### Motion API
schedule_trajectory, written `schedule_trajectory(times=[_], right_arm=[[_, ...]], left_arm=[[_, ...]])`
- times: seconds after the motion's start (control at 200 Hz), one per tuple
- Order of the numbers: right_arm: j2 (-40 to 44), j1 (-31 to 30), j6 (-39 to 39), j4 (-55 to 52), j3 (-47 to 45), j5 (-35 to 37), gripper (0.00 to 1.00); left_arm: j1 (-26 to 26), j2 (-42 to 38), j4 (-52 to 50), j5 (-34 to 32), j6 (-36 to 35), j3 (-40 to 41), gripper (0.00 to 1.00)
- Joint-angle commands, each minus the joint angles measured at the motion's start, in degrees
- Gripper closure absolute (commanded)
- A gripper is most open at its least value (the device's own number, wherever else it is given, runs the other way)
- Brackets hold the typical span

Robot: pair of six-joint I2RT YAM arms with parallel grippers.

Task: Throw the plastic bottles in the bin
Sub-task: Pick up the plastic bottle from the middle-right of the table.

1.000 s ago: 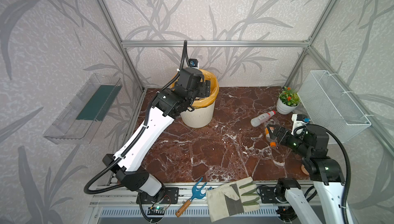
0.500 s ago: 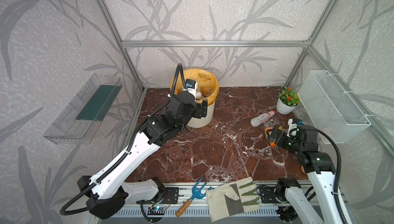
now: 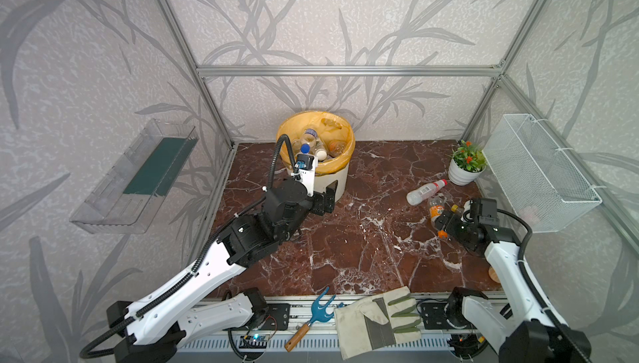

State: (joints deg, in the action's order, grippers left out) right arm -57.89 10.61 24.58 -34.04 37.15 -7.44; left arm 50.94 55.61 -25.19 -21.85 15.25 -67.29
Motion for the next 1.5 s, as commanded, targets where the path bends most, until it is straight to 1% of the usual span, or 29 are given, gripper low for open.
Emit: schedule_trajectory(times=[0.0,0.13,0.205,0.315,0.43,0.56,0.7,0.945,1.035,1.135,1.27,1.379,1.494], right_arm=[[-3.9,0.7,-2.8,5.0,2.3,2.2,0.02],[-9.3,0.8,-3.7,8.3,3.9,0.7,0.05],[-13.3,0.7,-5.3,9.0,5.3,0.7,0.07],[-18.6,0.8,-6.8,9.2,7.6,-0.1,0.09],[-24.1,0.7,-8.6,9.7,9.8,-2.5,0.14],[-29.2,0.1,-11.3,8.6,13.3,-2.5,0.2],[-31.9,-1.0,-12.7,8.6,15.3,-1.6,0.28],[-36.7,-1.4,-13.9,9.2,17.0,-1.9,0.31],[-38.6,-1.4,-14.0,8.9,17.5,-2.3,0.37],[-38.7,-1.4,-13.9,9.4,16.8,-2.6,0.46],[-35.7,-1.4,-13.8,9.4,15.6,-3.0,0.51],[-29.9,-1.3,-12.8,9.1,13.7,-4.8,0.52],[-20.7,-1.4,-11.3,7.3,11.8,-7.6,0.52]], left_arm=[[0.2,-3.6,1.2,0.5,1.4,3.3,0.12],[0.1,-7.5,3.0,-5.4,4.1,9.1,0.09],[0.1,-9.5,3.1,-7.0,5.2,11.1,0.07],[0.0,-10.9,2.0,-8.2,5.7,11.8,0.07],[0.0,-11.3,0.6,-10.0,7.5,11.5,0.07],[-0.1,-11.3,0.3,-9.7,7.5,11.4,0.07],[-0.1,-11.2,0.0,-9.5,8.0,11.7,0.07],[-0.1,-10.9,0.0,-9.7,7.8,11.6,0.06],[-0.2,-10.9,-0.2,-9.6,7.6,11.1,0.07],[-0.2,-10.9,-0.4,-10.1,7.6,10.8,0.06],[-0.2,-11.6,-0.4,-11.1,8.2,11.3,0.07],[-0.2,-11.9,-1.0,-11.3,8.7,11.3,0.07],[-0.2,-12.1,-1.8,-11.9,9.2,11.2,0.07]])
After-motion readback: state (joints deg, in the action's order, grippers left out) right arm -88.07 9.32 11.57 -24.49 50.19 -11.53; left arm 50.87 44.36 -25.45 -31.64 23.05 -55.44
